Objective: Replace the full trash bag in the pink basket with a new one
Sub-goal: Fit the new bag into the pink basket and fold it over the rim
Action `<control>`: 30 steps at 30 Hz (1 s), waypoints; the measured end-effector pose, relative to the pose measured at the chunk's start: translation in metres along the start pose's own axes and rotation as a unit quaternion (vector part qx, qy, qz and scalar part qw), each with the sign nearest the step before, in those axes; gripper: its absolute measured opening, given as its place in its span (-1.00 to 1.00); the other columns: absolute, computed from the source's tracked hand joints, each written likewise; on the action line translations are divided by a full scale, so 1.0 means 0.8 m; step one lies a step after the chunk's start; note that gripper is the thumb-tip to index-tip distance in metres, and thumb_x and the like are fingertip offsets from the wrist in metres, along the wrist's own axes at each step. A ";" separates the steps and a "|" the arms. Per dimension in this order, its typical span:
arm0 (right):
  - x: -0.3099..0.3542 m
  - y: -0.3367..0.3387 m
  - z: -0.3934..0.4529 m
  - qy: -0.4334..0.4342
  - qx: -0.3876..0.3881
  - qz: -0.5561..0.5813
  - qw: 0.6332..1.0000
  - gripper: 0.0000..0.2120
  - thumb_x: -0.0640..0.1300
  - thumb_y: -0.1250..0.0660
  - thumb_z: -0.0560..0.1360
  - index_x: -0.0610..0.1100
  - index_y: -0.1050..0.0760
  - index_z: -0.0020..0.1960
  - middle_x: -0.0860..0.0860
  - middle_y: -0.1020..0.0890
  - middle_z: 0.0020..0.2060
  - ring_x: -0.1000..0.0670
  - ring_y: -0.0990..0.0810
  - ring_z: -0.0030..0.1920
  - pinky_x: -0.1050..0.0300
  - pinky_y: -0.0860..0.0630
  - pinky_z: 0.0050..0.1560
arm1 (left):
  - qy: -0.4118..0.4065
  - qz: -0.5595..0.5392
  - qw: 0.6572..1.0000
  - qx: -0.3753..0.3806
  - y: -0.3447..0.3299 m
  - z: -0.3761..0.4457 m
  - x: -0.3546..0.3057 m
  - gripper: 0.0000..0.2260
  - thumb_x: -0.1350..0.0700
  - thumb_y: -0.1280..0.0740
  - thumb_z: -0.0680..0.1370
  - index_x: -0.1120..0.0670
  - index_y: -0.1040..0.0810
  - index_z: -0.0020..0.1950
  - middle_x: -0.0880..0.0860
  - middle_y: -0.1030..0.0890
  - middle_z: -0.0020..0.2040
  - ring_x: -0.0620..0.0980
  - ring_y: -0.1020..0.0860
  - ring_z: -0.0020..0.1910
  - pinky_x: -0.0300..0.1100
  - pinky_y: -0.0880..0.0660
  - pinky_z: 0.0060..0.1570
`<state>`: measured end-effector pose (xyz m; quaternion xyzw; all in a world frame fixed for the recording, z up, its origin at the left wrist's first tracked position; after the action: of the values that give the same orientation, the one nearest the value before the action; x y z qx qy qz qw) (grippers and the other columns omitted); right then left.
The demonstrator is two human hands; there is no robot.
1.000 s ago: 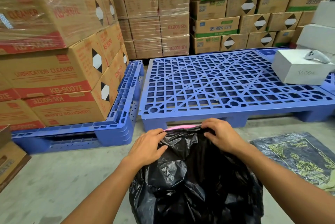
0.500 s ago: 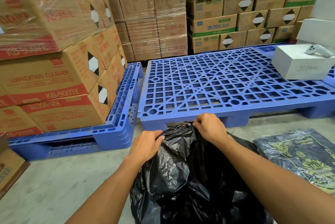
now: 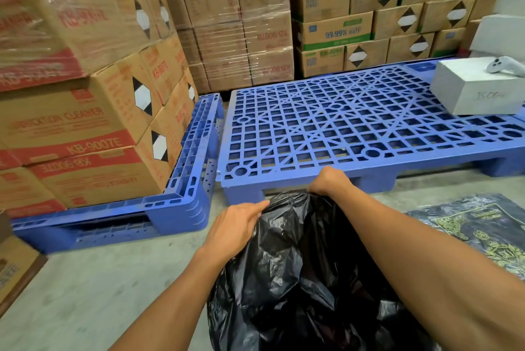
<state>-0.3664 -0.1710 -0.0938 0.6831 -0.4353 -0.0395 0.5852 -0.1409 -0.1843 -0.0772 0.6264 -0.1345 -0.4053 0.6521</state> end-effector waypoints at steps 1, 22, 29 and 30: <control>0.000 -0.001 0.003 0.009 -0.003 0.007 1.000 -0.65 -0.13 -0.36 0.42 -0.14 -0.22 -0.38 -0.06 -0.32 -0.43 -0.03 -0.33 -0.44 0.10 -0.25 -0.49 | 0.009 -0.011 1.000 -0.008 0.001 0.000 0.002 -0.67 0.07 -0.16 0.63 -0.10 -0.44 0.39 0.05 -0.65 0.18 0.11 -0.61 0.08 -0.04 -0.55 0.02; 0.009 -0.001 -0.065 0.234 0.009 -0.114 0.966 -0.34 0.22 -0.23 0.48 -0.18 -0.24 0.41 -0.18 -0.42 0.37 -0.17 -0.40 0.36 -0.06 -0.39 0.31 | 0.232 -0.103 0.965 0.067 0.006 0.010 0.054 -0.69 0.17 -0.11 0.60 0.06 -0.60 0.20 0.10 -0.62 0.21 0.12 -0.54 0.18 -0.03 -0.46 0.20; -0.071 0.032 -0.145 0.204 -0.115 -0.040 0.971 -0.40 0.07 -0.26 0.51 -0.21 -0.18 0.42 -0.15 -0.36 0.40 -0.13 -0.34 0.39 0.00 -0.31 0.37 | 0.213 -0.126 0.969 -0.021 0.025 -0.051 0.006 -0.53 -0.03 -0.19 0.60 0.09 -0.25 0.48 0.15 -0.46 0.39 0.13 -0.45 0.34 0.04 -0.39 0.33; -0.083 0.024 -0.151 0.196 -0.107 -0.050 0.973 -0.42 0.07 -0.27 0.50 -0.20 -0.21 0.39 -0.15 -0.40 0.36 -0.14 -0.38 0.36 -0.01 -0.34 0.33 | 0.209 -0.125 0.970 0.022 0.011 -0.058 -0.002 -0.49 -0.07 -0.19 0.59 0.08 -0.21 0.49 0.11 -0.40 0.44 0.11 -0.39 0.40 0.03 -0.35 0.36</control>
<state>-0.3498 -0.0350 -0.0701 0.6320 -0.2704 0.0197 0.7260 -0.1071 -0.1509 -0.0770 0.7232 0.0758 -0.3406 0.5960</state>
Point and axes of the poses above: each hand's wrist, its own z-axis towards the middle knuckle, its own y-axis out of the back of the hand, x = y × z, the point moved 7 cm from there along z, towards the middle knuckle
